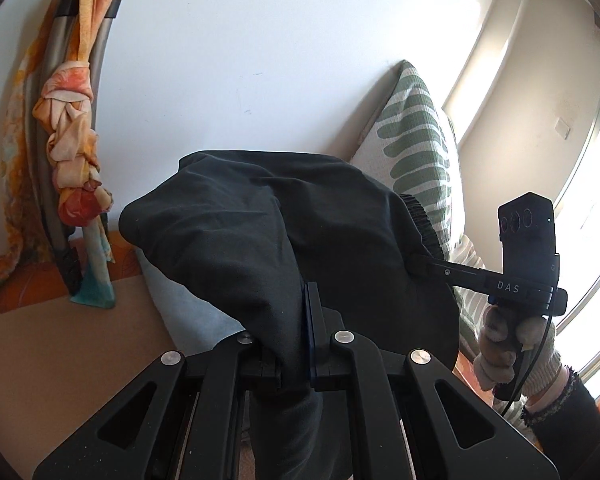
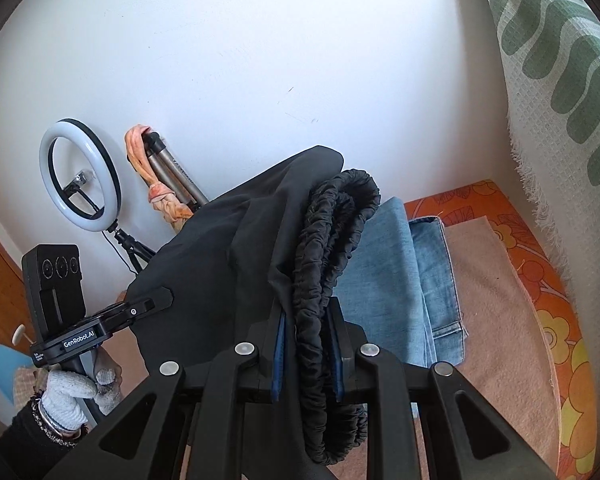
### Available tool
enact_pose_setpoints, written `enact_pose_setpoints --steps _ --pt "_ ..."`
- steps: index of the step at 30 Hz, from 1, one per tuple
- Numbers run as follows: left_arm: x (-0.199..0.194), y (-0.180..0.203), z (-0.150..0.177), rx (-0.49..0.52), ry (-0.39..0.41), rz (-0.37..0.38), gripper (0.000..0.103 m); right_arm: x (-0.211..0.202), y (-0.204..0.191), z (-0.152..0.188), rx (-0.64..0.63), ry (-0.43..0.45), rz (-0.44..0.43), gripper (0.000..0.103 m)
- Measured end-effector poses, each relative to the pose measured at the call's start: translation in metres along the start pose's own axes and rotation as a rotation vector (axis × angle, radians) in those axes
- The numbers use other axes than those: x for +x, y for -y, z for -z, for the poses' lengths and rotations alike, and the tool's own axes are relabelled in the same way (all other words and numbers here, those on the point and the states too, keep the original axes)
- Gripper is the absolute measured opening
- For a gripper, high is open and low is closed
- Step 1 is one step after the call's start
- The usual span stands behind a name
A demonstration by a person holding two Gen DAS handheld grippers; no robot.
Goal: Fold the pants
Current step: 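Lift the folded pants with both grippers and carry them onto the blue jeans, then lower the pants onto the jeans and open both grippers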
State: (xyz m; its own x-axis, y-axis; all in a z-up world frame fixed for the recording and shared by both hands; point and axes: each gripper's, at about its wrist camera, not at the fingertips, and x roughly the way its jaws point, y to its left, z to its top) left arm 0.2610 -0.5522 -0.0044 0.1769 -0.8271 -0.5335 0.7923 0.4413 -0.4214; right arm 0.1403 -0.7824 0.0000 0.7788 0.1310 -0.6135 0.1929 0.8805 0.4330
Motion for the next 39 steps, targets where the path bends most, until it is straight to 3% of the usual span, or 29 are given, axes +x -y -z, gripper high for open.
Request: enact_pose_setpoints --steps 7,16,21,25,26,30,34,37,39 --pt "0.03 -0.021 -0.007 -0.012 -0.015 -0.032 0.007 0.036 0.021 -0.017 0.004 -0.037 0.021 0.017" --pt "0.044 -0.043 -0.001 -0.032 -0.075 -0.104 0.007 0.064 0.037 -0.012 0.016 -0.098 0.056 0.017" --pt "0.039 -0.047 0.002 -0.065 -0.093 -0.143 0.01 0.066 0.04 -0.011 -0.005 -0.109 0.151 0.02" --pt "0.035 -0.045 0.004 -0.059 -0.102 -0.165 0.014 0.059 0.039 -0.013 -0.012 -0.095 0.231 0.036" --pt "0.032 -0.044 0.004 -0.055 -0.101 -0.168 0.015 0.055 0.038 -0.014 -0.013 -0.089 0.236 0.036" --pt "0.02 -0.041 0.006 -0.06 -0.092 -0.179 0.034 0.041 0.024 -0.012 -0.032 -0.08 0.265 0.042" --pt "0.006 -0.033 0.01 -0.05 -0.091 -0.17 0.041 0.028 0.008 -0.005 -0.051 -0.062 0.286 0.062" --pt "-0.008 -0.024 0.016 -0.022 -0.09 -0.17 0.051 0.016 -0.007 0.002 -0.071 -0.051 0.306 0.07" --pt "-0.02 -0.018 0.022 -0.007 -0.085 -0.165 0.052 0.007 -0.017 0.008 -0.082 -0.041 0.312 0.074"
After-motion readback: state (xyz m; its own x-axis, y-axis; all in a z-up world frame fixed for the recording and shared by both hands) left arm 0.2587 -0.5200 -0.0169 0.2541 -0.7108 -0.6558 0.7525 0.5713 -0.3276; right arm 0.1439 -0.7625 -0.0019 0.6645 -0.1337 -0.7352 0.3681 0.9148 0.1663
